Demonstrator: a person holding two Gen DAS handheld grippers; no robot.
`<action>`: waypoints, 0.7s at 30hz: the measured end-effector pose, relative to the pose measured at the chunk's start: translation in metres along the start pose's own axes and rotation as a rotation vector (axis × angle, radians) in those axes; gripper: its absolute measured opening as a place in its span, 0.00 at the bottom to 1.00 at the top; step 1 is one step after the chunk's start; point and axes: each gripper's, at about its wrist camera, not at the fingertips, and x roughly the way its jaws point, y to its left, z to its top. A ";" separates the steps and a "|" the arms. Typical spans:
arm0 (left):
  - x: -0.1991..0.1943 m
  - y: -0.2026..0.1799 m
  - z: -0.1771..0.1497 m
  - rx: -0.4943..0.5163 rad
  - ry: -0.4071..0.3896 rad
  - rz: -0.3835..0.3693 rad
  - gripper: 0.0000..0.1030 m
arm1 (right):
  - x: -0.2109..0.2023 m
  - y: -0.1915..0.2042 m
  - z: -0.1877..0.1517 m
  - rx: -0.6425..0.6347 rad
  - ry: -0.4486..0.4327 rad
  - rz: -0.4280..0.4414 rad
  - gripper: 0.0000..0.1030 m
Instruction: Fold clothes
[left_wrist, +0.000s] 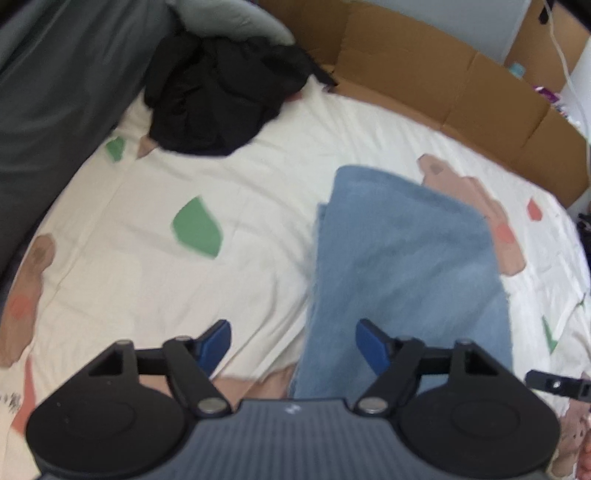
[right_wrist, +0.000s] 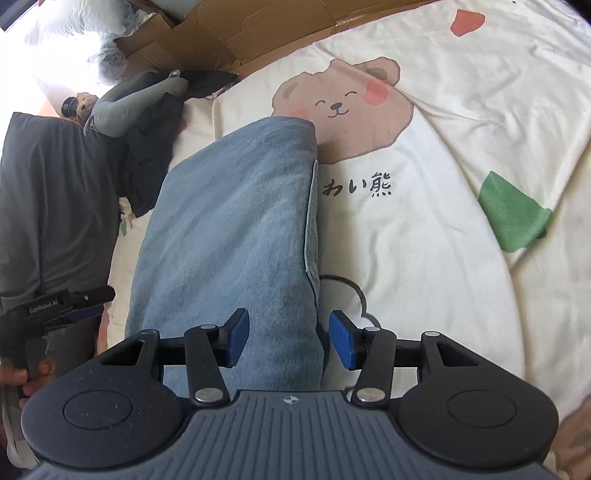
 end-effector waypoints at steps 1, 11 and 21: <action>0.003 -0.001 0.003 0.004 -0.006 -0.010 0.78 | 0.004 -0.001 0.001 0.003 0.005 0.004 0.52; 0.052 -0.002 0.012 -0.003 0.061 -0.099 0.78 | 0.030 -0.008 0.019 -0.006 0.019 0.026 0.57; 0.079 0.003 0.013 -0.037 0.092 -0.191 0.79 | 0.067 -0.002 0.032 -0.001 0.056 0.066 0.58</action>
